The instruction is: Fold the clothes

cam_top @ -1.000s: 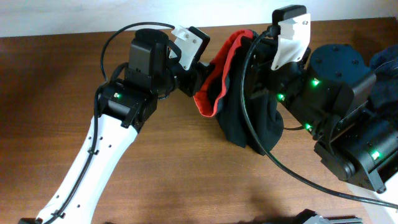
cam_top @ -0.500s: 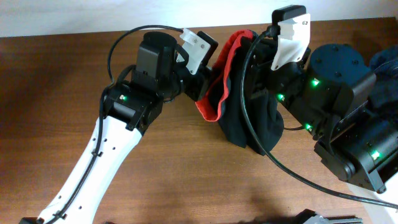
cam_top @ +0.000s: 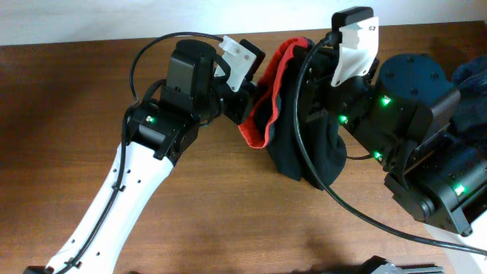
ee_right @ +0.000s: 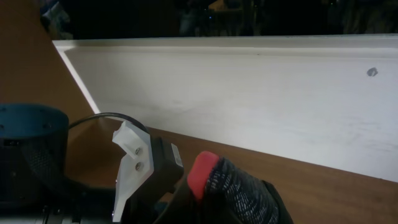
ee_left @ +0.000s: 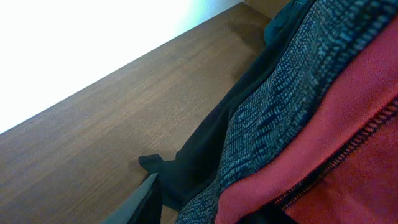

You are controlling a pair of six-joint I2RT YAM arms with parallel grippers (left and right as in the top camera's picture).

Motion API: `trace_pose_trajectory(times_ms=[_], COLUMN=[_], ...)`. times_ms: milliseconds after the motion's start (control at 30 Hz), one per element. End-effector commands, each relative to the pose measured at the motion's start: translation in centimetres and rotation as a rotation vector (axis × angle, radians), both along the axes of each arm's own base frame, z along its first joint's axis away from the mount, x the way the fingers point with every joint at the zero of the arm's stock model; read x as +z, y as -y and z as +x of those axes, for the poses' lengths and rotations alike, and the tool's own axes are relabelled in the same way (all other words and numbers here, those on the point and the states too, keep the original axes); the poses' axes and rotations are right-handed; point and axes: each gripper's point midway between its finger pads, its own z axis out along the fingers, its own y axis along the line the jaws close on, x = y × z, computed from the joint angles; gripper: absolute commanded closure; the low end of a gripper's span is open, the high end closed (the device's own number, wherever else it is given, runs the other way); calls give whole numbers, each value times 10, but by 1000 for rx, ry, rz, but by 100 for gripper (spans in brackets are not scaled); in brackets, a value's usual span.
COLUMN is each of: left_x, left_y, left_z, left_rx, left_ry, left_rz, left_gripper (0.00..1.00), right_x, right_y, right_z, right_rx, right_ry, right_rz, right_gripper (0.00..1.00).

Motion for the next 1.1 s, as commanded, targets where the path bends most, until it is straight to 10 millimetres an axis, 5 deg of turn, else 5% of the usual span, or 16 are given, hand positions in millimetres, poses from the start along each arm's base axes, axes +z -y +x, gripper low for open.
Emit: trace_pose_trajectory(times_ms=[0,233,333,367,500,633,767,933,1067], left_x=[3,-6,0,4,33,89,144,187,211], left_y=[1,3,5,6,0,-14,-25,-35,-44], left_z=[4,8,11,13,31,41,32,19,15], left_rx=[-2,-2,-1,0,59,134,161,188,227], left_ry=[20,5,28,47,174,361,522,649,723], left_rz=[8,16,4,-6,-46,-123,-213,-284,-324], left_gripper=[64,65,99,99,99,100,100,99,99], right_x=[6,6,6,6,5,1,-2,-4,-11], right_y=[0,0,0,0,0,1,1,-2,-4], right_z=[-2,-2,-2,-2,-2,-3,-3,-6,-12], right_rx=[9,9,9,9,10,9,9,31,60], right_ry=[19,19,19,19,15,-1,-11,-19,-52], right_rz=[7,7,7,7,5,-5,-11,-10,-20], right_gripper=[96,96,96,96,96,96,55,0,1])
